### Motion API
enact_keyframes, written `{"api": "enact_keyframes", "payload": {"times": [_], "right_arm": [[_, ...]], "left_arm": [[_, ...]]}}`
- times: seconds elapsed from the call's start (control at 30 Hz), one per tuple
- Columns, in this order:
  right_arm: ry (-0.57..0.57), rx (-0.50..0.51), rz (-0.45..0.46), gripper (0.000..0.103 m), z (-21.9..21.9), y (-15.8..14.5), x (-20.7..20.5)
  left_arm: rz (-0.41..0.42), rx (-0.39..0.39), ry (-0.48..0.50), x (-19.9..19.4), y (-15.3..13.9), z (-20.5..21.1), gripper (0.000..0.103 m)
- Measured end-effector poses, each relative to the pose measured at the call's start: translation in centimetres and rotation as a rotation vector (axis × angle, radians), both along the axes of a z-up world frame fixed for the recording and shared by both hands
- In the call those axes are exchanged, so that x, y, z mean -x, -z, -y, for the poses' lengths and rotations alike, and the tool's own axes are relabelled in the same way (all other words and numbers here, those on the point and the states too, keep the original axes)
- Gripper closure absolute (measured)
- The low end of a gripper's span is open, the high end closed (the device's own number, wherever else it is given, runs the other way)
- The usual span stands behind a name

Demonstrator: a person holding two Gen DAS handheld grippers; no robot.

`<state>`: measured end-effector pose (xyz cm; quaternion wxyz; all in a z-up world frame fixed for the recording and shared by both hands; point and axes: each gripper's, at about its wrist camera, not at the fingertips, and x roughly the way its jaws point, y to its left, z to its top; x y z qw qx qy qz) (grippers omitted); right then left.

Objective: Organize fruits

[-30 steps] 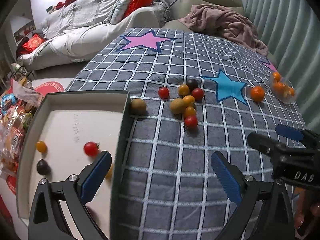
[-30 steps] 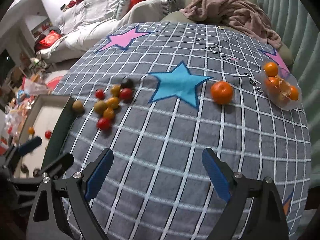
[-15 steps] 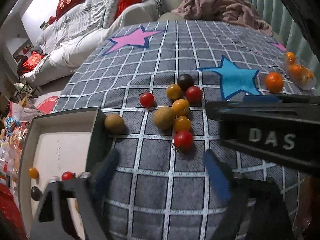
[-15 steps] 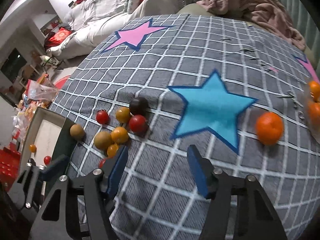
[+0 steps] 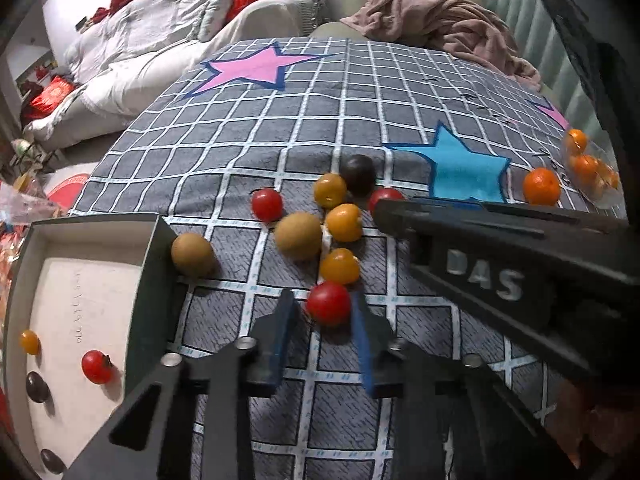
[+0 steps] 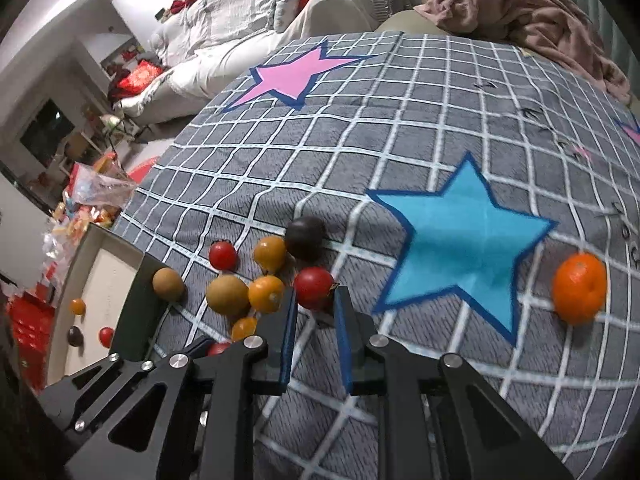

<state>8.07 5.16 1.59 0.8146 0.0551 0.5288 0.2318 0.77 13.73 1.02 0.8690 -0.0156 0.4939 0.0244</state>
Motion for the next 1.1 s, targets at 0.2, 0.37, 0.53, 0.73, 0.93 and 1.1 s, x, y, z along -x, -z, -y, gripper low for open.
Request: {"api": "enact_keyframes", "payload": {"times": [0.2,0.37,0.53,0.73,0.93,1.1], "right_arm": [[0.018,-0.002,0.010,0.083,2.7,-0.5,2.5],[0.037,-0.008,-0.003,0.083,4.4,-0.2,5.0],[0.041,0.000,-0.004,0.083,5.3,0.1,7.5],[0.067,-0.003,0.000,0.083,6.5,0.0,8.3],[0.063,0.005,0.017,0.083,6.7,-0.1,8.7],[0.014,0.057,0.073,0.082,5.4,-0.5,9.1]], "left_arm": [[-0.007,0.035,0.017,1.5,-0.1,-0.5,0.076],[-0.013,0.052,0.016,2.9,-0.2,-0.7,0.076],[-0.009,0.028,0.008,3.5,-0.3,-0.6,0.076],[0.046,-0.004,-0.007,2.5,-1.0,-0.6,0.076],[0.037,-0.017,0.008,1.5,-0.4,0.0,0.075],[0.040,-0.022,0.018,1.5,-0.3,0.1,0.075]]}}
